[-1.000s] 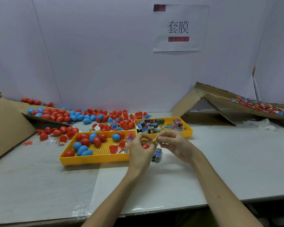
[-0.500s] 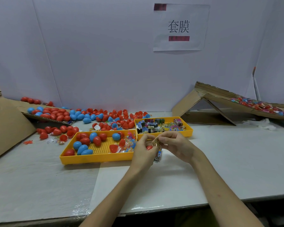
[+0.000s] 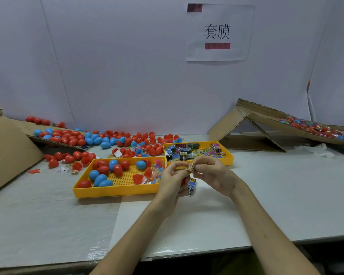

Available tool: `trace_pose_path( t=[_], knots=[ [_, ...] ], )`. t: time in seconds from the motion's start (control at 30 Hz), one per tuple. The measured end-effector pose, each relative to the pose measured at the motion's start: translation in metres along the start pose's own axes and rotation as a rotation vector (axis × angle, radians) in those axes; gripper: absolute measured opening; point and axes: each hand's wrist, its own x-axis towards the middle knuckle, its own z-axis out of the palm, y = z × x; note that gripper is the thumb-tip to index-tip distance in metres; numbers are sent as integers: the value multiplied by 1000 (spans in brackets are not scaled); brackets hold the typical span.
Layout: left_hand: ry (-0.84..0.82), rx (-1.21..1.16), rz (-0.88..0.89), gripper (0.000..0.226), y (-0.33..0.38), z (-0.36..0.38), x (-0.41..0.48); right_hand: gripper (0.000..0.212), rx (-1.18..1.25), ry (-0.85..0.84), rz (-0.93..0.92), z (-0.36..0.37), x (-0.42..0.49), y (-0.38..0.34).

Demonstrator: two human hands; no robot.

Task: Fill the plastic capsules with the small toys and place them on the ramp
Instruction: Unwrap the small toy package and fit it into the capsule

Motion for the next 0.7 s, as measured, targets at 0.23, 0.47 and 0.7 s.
trace_pose_path(
  t=[0.23, 0.47, 0.7],
  knots=[
    [-6, -26, 4, 10, 4, 0, -1, 8, -7, 15, 7, 1, 0, -1],
    [-163, -150, -33, 35, 10, 1, -7, 12, 136, 138, -6, -7, -2, -5],
    [-62, -243, 16, 33, 14, -7, -3, 9, 158, 246, 3, -10, -2, -7]
  ],
)
